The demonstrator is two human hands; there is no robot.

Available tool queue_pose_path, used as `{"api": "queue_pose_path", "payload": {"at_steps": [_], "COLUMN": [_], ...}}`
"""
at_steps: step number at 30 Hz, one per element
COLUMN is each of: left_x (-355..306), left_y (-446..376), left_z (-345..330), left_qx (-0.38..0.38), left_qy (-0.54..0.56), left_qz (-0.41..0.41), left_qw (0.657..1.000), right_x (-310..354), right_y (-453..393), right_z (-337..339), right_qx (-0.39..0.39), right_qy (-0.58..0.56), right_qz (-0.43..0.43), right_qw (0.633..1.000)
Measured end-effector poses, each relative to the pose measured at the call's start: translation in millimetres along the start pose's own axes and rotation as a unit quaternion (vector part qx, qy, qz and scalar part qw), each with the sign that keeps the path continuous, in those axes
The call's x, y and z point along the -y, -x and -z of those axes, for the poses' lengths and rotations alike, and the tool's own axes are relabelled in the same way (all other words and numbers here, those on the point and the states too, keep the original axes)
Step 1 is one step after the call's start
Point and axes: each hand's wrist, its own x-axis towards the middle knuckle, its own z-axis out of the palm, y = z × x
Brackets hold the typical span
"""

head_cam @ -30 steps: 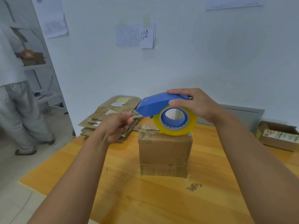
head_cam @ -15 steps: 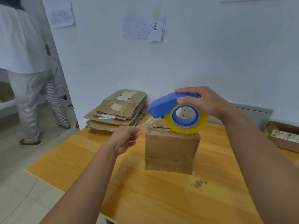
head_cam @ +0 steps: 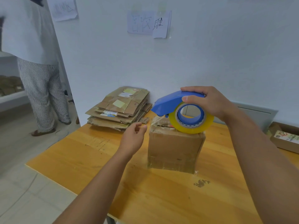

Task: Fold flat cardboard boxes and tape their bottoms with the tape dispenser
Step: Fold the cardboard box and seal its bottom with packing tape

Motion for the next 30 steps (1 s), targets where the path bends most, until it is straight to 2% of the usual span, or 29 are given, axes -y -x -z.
{"api": "queue_pose_path", "payload": {"at_steps": [1,3,6,8,12,15,19,26,30], "left_x": [-2.3,-8.0,-7.8,-10.4,-13.9,-13.6,-20.8,-12.7,-17.0], "left_y": [6.8,22.9,31.6,24.4,2.7,-3.9,-6.9,-10.3,-14.5], "left_z": [-3.2,-14.6,-31.0,-32.3,-28.2,-29.8,-31.1,-28.8,-24.8], "left_qx": [-0.003,0.052,0.068,0.065,0.109,0.095,0.079,0.06,0.054], "left_qy": [0.045,0.081,0.009,0.012,0.01,-0.068,-0.15,-0.21,-0.261], "left_qz": [-0.036,-0.072,-0.112,-0.126,-0.126,-0.188,-0.294,-0.317,-0.365], "left_qw": [0.998,0.993,0.991,0.99,0.986,0.975,0.941,0.923,0.892], "right_x": [0.1,0.2,2.7,3.5,0.0,-4.1,-9.8,-10.1,-5.3], "right_y": [0.4,1.1,1.2,1.1,0.1,2.5,6.1,7.4,5.7], "right_z": [-1.0,-1.8,-0.2,0.3,2.9,6.4,8.7,7.5,15.8], "right_qx": [0.001,-0.003,-0.022,-0.038,-0.053,-0.05,-0.031,-0.036,-0.025], "right_qy": [0.0,0.005,0.011,0.024,0.069,0.092,0.042,0.008,0.022], "right_qz": [0.0,0.0,-0.005,-0.009,-0.018,-0.019,-0.037,-0.026,-0.024], "right_qw": [1.0,1.0,1.0,0.999,0.996,0.994,0.998,0.999,0.999]}}
